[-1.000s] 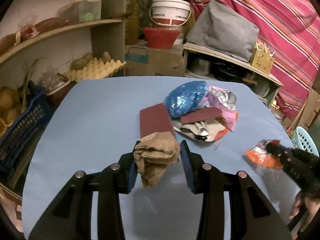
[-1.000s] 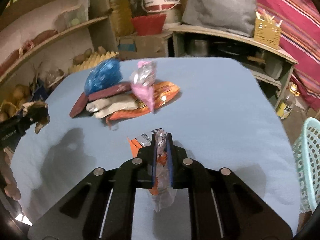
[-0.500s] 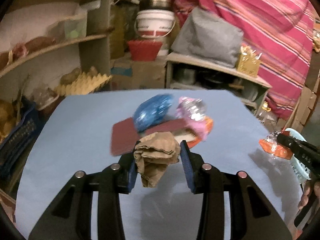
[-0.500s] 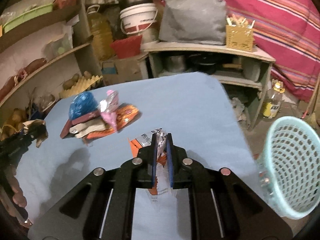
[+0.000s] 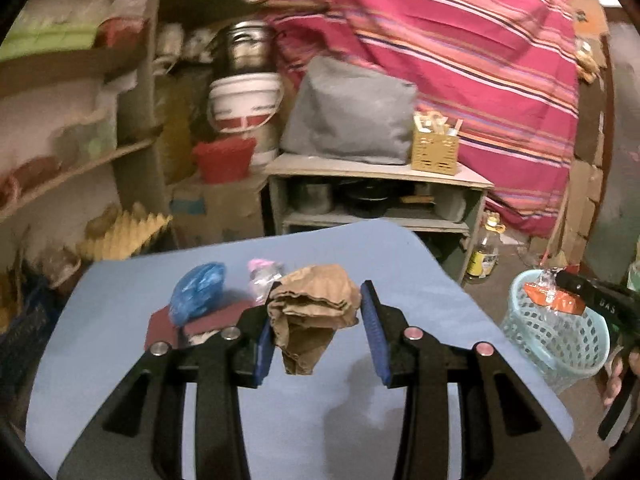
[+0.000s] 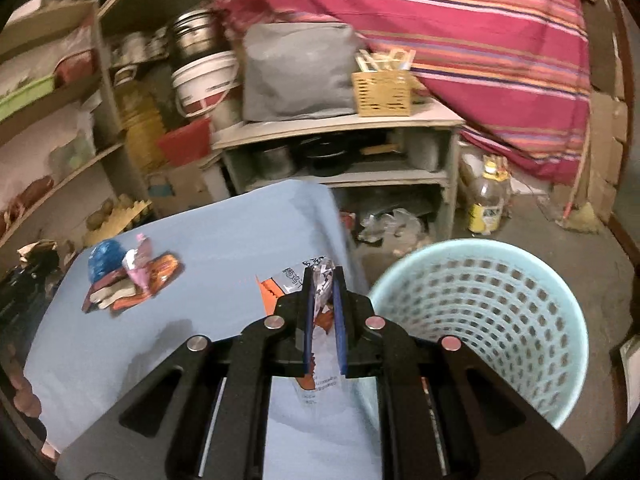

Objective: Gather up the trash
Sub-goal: 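Carry the held wrapper and paper ball toward the wastebasket, then open both tools over the wastebasket to drop the wrapper and paper ball, then return both tools to the table above the remaining items, then grasp the maroon scouring pad with the left tool while the right tool grasps the pink snack bag, then carry the pad and pink bag over the wastebasket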

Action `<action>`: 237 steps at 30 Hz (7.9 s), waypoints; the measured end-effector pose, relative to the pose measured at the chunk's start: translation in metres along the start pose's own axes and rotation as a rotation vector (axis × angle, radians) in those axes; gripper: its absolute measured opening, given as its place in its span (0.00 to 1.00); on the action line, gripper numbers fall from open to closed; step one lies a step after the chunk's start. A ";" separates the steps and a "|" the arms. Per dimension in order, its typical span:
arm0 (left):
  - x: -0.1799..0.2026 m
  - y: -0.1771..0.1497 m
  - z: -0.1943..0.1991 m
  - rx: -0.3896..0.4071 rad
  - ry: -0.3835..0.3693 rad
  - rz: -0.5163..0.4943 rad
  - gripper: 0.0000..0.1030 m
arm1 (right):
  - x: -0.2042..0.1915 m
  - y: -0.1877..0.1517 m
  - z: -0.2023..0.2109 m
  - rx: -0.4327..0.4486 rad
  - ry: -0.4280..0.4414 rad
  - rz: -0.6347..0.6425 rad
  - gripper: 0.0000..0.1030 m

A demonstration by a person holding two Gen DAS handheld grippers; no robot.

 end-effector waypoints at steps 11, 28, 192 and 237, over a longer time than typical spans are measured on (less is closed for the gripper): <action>0.101 0.032 -0.019 0.012 -0.134 -0.048 0.38 | 0.091 0.018 0.035 0.063 -0.087 -0.102 0.10; 0.254 0.059 -0.065 -0.009 -0.317 -0.139 0.38 | 0.165 0.025 0.052 0.094 -0.170 -0.216 0.10; -0.261 -0.150 -0.052 -0.286 0.065 0.327 0.61 | -0.261 -0.114 -0.190 -0.248 0.114 0.209 0.32; 0.039 0.014 -0.023 -0.060 -0.158 0.035 0.61 | 0.029 0.014 0.022 0.035 -0.038 0.052 0.07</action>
Point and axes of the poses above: each gripper's, at about its wrist camera, not at the fingertips, and z roughly against the way its jaws point, x to its right, y to its top, the point moved 3 cm from there along -z, roughly the way its jaws point, and after that the axes turned 15 degrees about -z, right-handed, at the moved point
